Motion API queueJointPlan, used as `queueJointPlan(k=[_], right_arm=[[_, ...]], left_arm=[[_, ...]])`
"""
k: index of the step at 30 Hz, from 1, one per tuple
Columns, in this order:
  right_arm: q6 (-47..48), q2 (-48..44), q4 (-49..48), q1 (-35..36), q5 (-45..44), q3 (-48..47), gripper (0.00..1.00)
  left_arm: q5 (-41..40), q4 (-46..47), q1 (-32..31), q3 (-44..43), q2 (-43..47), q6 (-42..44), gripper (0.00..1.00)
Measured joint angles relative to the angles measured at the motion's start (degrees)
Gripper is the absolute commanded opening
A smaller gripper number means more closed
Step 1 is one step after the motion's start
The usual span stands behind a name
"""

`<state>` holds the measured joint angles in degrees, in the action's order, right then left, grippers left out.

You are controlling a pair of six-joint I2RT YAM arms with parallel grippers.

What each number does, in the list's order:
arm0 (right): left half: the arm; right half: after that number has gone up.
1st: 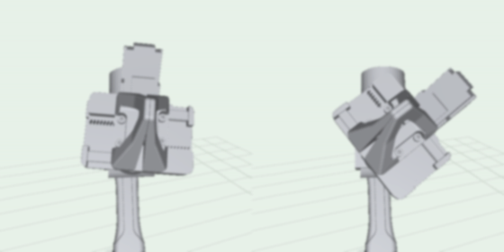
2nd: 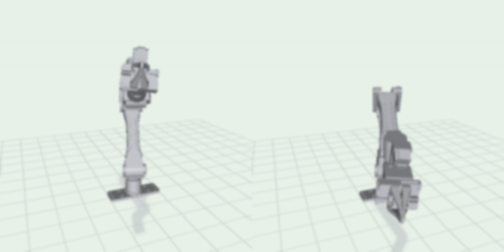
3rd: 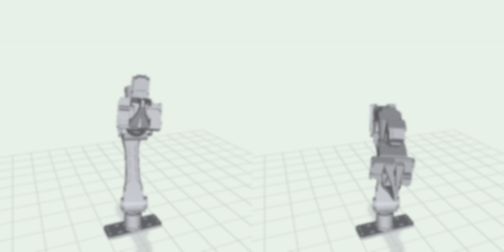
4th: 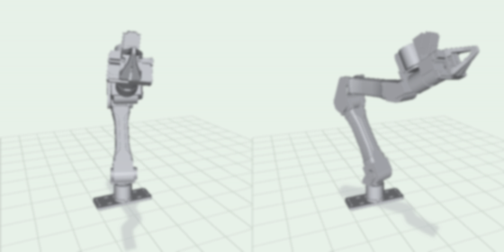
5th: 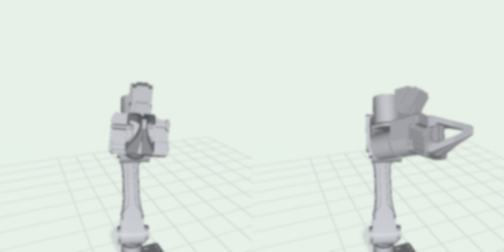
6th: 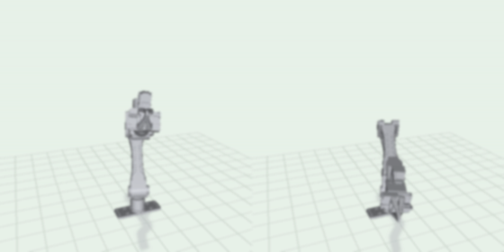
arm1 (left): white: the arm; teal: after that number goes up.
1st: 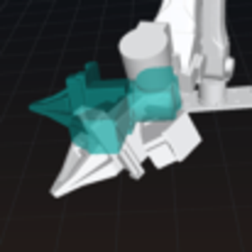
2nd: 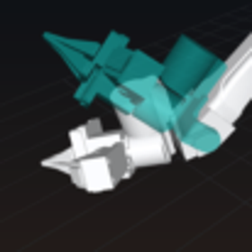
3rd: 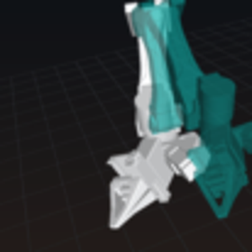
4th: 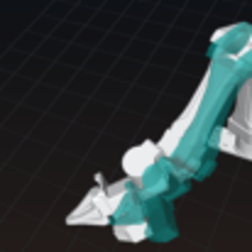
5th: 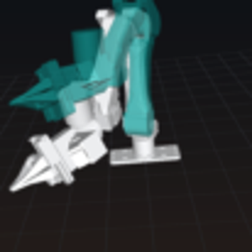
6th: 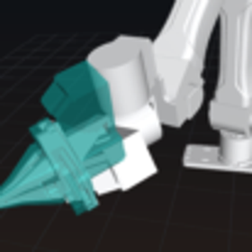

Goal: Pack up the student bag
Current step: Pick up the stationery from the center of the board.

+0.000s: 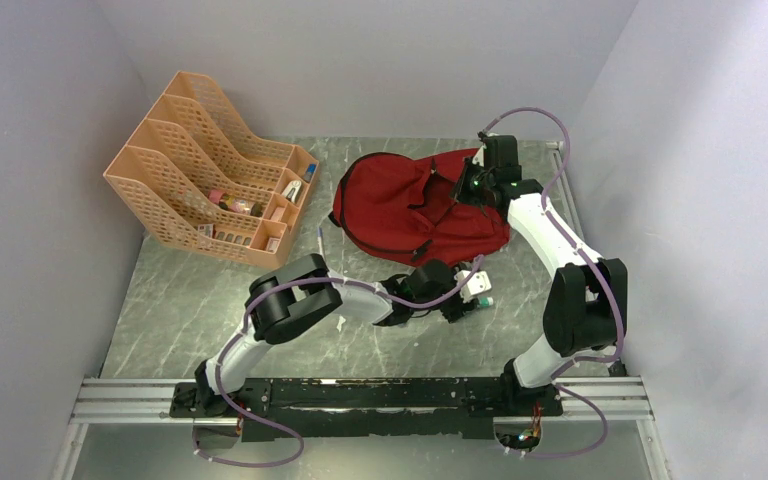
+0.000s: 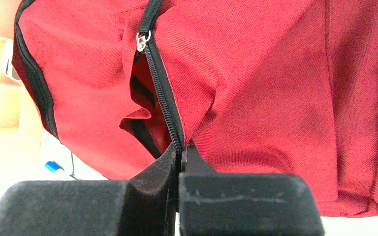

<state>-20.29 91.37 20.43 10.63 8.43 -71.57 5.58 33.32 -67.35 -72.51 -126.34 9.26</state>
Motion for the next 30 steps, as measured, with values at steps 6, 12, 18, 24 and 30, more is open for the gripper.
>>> queueJointPlan(k=[6, 12, 18, 24, 30], right_arm=[[0.0, 0.0, 0.0, 0.0, 0.1, 0.0, 0.00], [0.0, 0.0, 0.0, 0.0, 0.1, 0.0, 0.00], [0.0, 0.0, 0.0, 0.0, 0.1, 0.0, 0.00], [0.0, 0.0, -0.6, 0.0, 0.1, 0.6, 0.00], [-0.2, 0.0, -1.1, 0.0, 0.2, 1.0, 0.00]], left_arm=[[0.3, -1.6, -0.6, -0.1, -0.6, 0.4, 0.58], [0.2, -3.1, -1.4, -1.8, -1.4, 0.7, 0.46], [-0.2, -3.7, -1.4, -1.9, -1.4, 1.3, 0.25], [-1.6, -0.7, -1.5, 3.4, 1.3, 1.3, 0.06], [-3.7, 0.4, -1.5, 13.2, 9.6, -1.7, 0.05]])
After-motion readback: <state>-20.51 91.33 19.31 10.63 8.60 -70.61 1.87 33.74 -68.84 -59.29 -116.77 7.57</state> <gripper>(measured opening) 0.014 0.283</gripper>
